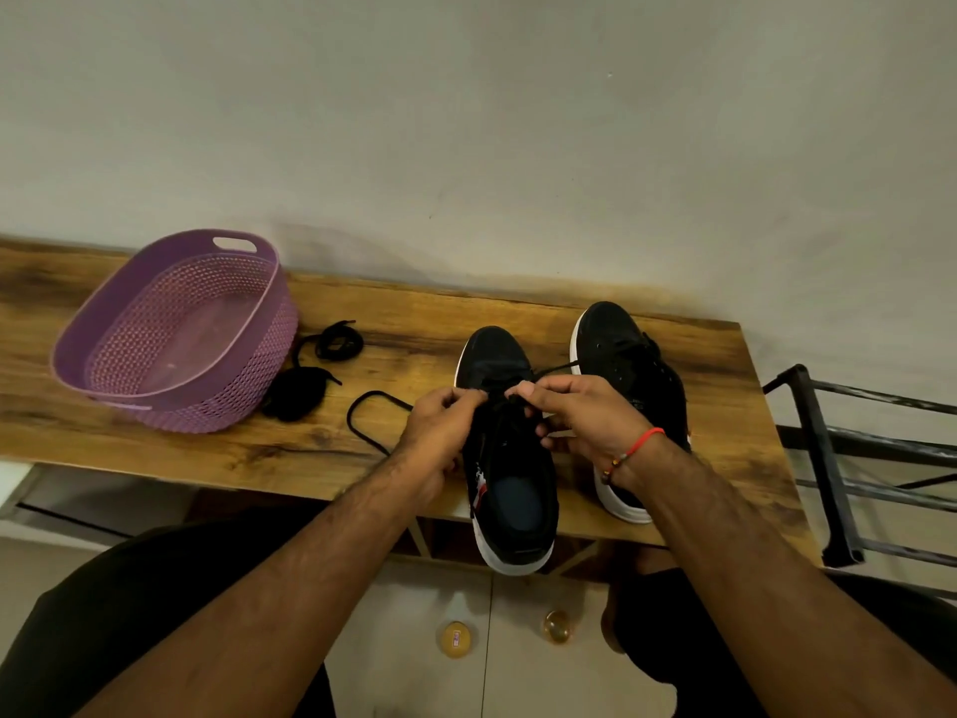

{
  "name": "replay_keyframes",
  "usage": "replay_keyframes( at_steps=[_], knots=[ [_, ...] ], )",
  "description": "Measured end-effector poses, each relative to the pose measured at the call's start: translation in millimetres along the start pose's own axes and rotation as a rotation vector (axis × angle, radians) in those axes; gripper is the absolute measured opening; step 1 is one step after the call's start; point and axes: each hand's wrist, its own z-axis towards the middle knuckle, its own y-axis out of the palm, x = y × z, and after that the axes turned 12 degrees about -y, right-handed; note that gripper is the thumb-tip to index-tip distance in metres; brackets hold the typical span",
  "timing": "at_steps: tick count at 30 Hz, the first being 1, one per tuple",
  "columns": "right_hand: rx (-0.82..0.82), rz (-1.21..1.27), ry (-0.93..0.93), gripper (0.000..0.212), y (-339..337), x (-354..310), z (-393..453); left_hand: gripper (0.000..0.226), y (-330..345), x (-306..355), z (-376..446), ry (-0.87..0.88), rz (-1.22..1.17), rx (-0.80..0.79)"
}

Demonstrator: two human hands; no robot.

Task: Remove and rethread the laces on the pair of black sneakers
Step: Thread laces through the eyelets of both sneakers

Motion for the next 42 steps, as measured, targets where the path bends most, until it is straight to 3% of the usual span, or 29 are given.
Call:
replay_keyframes(
  at_steps=[7, 11, 15, 19, 24, 28, 30, 33, 36, 38, 41, 42],
  knots=[
    [0.036, 0.126, 0.102, 0.02, -1, -4, 1, 0.006, -9, 14, -1, 0.039, -0.524, -0.169],
    [0.055, 0.172, 0.167, 0.02, -3, -1, 3, 0.002, -14, 11, 6, -0.028, -0.585, -0.094],
    [0.081, 0.258, 0.25, 0.017, -10, 1, 3, 0.014, -20, 4, 13, -0.158, -0.657, -0.021],
    [0.11, 0.284, 0.263, 0.018, -10, 3, 4, 0.019, -20, -1, 16, -0.2, -0.637, -0.044],
    [0.161, 0.375, -0.008, 0.016, -1, 10, 10, 0.008, -21, -1, 12, -0.146, -0.572, -0.151],
    [0.195, 0.388, -0.155, 0.018, 12, 14, 19, 0.024, -19, 5, 4, 0.001, -0.577, -0.191],
    [0.143, 0.165, -0.217, 0.02, 18, 15, 23, 0.028, -18, 9, 0, 0.157, -0.559, -0.212],
    [-0.125, -0.274, -0.355, 0.022, 24, 10, 23, 0.027, -18, 19, -8, 0.457, -0.467, -0.258],
    [-0.271, -0.575, -0.494, 0.019, 30, 9, 17, 0.024, -15, 23, -12, 0.618, -0.328, -0.38],
    [-0.238, -0.598, -0.529, 0.028, 32, 12, 15, 0.02, -14, 20, -11, 0.738, -0.109, -0.406],
    [-0.248, -0.353, -0.375, 0.048, 29, 9, 14, 0.023, -22, 17, -1, 0.998, 0.369, -0.144],
    [-0.252, -0.292, -0.323, 0.055, 27, 8, 14, 0.028, -27, 18, -1, 1.0, 0.465, -0.078]
  ],
)
